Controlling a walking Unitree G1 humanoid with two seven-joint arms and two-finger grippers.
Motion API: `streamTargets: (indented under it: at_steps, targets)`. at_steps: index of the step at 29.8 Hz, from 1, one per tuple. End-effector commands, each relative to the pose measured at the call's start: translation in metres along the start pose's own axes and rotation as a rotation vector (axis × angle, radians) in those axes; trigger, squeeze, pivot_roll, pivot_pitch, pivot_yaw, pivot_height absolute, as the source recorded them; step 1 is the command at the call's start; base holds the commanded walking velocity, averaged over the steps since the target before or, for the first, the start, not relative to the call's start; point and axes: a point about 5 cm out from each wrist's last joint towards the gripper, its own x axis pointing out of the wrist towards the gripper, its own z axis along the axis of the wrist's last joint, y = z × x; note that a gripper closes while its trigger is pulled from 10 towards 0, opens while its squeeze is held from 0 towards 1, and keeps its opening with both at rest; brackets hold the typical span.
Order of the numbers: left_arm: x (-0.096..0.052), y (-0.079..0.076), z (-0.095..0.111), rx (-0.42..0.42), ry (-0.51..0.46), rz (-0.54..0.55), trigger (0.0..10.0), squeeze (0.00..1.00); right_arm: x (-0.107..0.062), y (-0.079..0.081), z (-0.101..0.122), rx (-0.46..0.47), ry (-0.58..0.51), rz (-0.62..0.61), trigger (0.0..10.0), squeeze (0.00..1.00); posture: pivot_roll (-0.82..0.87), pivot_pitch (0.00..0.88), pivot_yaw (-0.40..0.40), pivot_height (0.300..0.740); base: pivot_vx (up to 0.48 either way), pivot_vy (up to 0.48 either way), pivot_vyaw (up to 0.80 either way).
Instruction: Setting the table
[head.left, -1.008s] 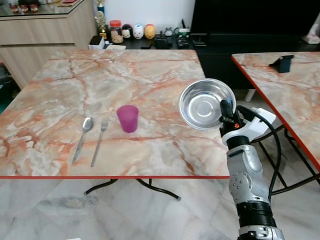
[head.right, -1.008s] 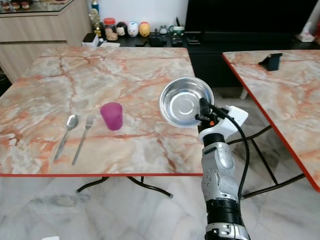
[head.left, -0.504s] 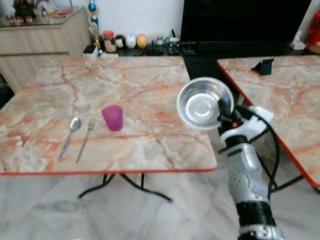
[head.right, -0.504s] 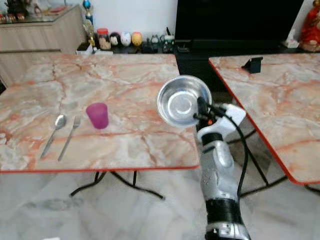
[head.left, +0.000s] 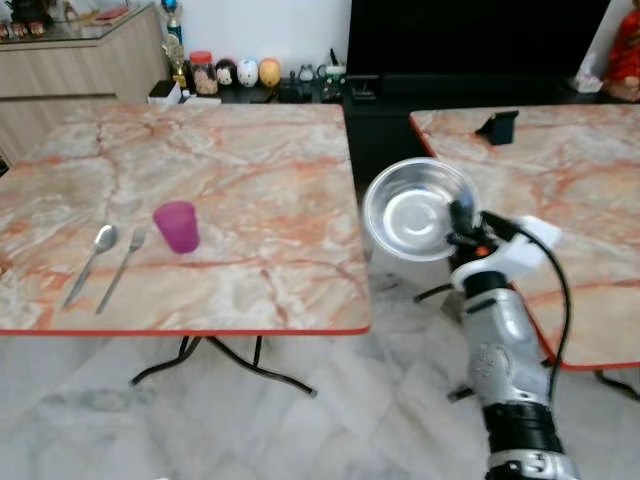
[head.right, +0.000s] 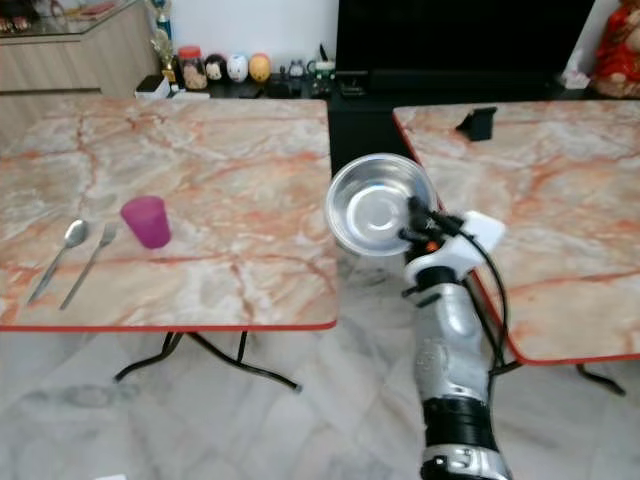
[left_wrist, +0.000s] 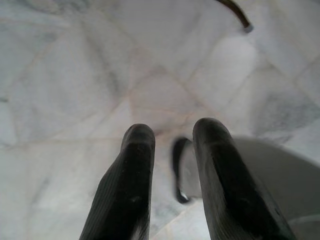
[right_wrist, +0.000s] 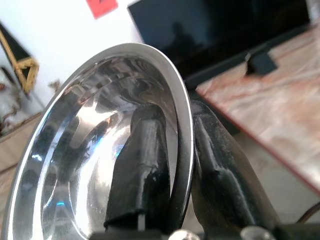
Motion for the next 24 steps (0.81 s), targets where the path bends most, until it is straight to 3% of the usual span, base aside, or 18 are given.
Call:
streamTargets:
  at_steps: [1,24]
  targets:
    - [-0.0021,0.0037,-0.006,0.004,0.029,0.007,10.0,0.0,0.0031,0.0109,-0.0014,0.005,0.003,0.03,10.0,0.0,-0.04,0.0,-0.015,0.732,0.0,-0.356,0.45]
    - [-0.0029,0.003,-0.0091,0.027,0.046,-0.009,10.0,0.0,0.0021,0.0127,-0.0049,0.014,0.018,0.039,10.0,0.0,-0.05,0.0,-0.004,0.732,0.0,-0.355,0.04]
